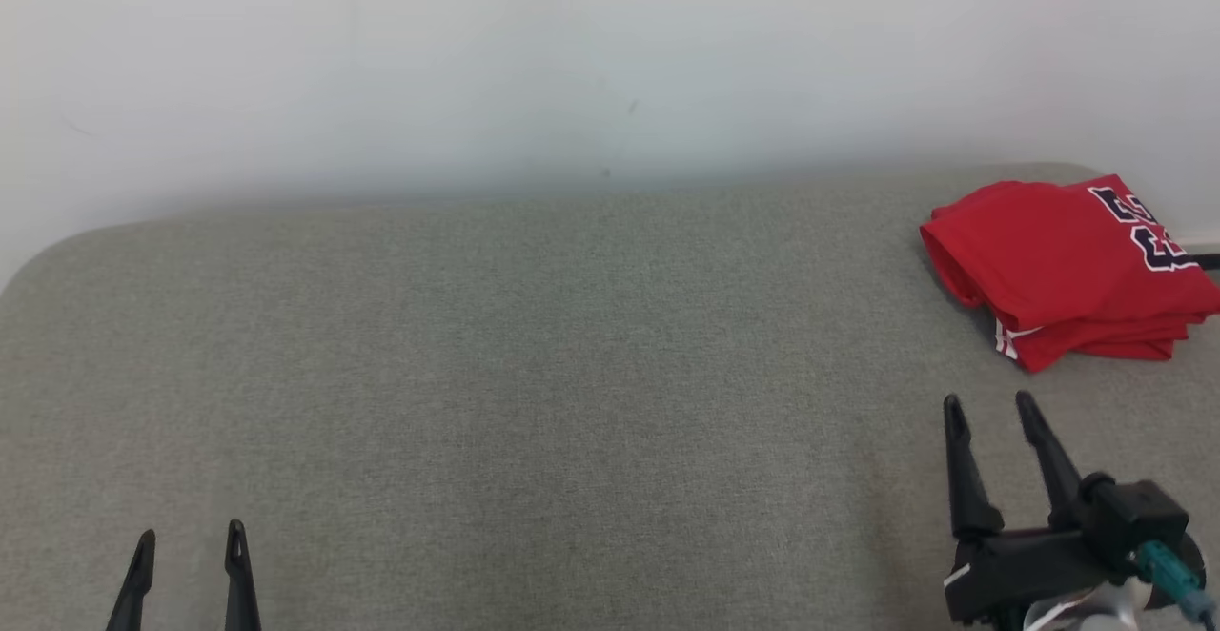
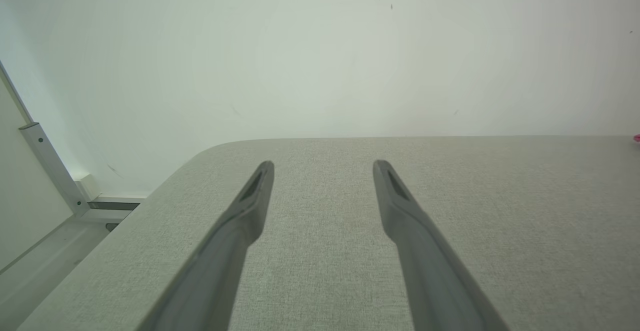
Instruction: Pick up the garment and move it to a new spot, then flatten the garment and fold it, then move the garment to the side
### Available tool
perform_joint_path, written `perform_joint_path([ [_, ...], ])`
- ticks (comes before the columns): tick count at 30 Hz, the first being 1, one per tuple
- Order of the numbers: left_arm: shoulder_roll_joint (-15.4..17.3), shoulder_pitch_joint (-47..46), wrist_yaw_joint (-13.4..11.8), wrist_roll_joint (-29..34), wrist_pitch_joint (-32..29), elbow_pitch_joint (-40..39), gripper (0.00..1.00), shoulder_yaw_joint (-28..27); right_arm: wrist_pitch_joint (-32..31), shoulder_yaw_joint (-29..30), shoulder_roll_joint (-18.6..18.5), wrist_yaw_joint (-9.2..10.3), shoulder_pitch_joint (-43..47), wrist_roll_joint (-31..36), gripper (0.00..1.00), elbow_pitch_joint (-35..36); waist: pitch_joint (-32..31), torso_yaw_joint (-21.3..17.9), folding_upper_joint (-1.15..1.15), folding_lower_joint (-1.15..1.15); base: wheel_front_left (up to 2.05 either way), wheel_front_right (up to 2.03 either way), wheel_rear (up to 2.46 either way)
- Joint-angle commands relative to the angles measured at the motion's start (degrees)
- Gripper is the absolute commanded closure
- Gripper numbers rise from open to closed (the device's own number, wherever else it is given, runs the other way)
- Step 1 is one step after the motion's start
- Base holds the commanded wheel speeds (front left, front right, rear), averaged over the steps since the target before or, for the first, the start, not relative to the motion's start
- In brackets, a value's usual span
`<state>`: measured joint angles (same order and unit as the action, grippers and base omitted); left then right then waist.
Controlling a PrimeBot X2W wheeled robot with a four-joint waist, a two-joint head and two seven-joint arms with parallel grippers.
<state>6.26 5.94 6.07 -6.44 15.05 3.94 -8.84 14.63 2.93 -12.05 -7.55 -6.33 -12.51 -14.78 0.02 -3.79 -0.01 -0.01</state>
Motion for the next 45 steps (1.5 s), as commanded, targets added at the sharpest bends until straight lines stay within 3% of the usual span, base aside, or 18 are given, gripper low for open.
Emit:
perform_joint_path([
  [1, -0.02, 1.09, 0.23, 0.36, 0.14, 0.17, 0.0, 0.0, 0.1, 0.31, 1.02, 0.18, 2.02, 0.6, 0.0, 0.81, -1.18, 1.12, 0.01, 0.01, 0.0, 0.0, 0.0],
  [18, 0.88, 2.3, 1.0, 0.04, 0.14, 2.78, 0.0, 1.7, 0.48, -0.67, 5.09, 0.18, 8.16, 2.31, 0.0, 1.71, -3.21, 3.2, 0.01, 0.01, 0.0, 0.0, 0.0],
  [45, -0.45, 0.82, 0.51, 1.17, 0.15, 4.02, 0.0, 0.55, 0.59, -1.54, 5.54, 0.18, 7.54, 2.03, 0.0, 0.27, -2.75, 2.65, 0.01, 0.01, 0.0, 0.0, 0.0],
])
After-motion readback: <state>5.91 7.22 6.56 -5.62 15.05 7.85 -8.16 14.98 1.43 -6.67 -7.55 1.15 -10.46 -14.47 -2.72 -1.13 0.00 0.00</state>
